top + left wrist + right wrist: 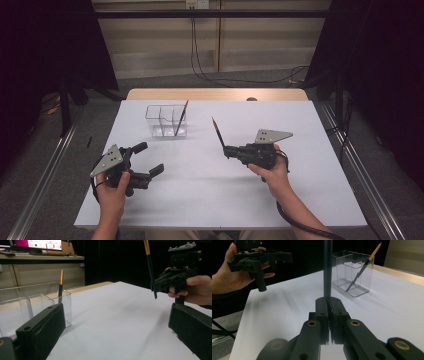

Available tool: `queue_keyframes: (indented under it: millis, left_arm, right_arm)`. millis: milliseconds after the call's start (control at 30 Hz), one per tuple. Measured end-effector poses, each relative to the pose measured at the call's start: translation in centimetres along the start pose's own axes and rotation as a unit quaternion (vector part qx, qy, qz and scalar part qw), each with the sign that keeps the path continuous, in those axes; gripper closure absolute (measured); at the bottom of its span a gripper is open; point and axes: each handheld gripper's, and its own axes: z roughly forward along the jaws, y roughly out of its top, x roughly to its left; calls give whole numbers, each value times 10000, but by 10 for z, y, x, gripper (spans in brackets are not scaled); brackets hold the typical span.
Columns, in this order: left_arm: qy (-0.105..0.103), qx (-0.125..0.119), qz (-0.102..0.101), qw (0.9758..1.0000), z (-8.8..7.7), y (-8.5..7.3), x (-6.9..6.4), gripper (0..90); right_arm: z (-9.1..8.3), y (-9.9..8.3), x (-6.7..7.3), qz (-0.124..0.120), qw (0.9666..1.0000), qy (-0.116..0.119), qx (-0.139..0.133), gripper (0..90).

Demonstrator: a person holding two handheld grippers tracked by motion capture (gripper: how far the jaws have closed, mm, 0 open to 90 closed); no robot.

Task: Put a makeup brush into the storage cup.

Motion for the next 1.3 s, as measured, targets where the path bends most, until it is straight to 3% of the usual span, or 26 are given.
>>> queue_keyframes:
  millis: [567, 1300]
  left_arm:
    - [-152, -91, -12, 9998, 11, 10, -4, 2]
    - [-733, -35, 54, 9973, 74, 37, -17, 0]
  right_arm:
    - [9, -1, 5, -32, 9999, 113, -27, 864]
    - [11, -2, 6, -91, 9998, 163, 47, 864]
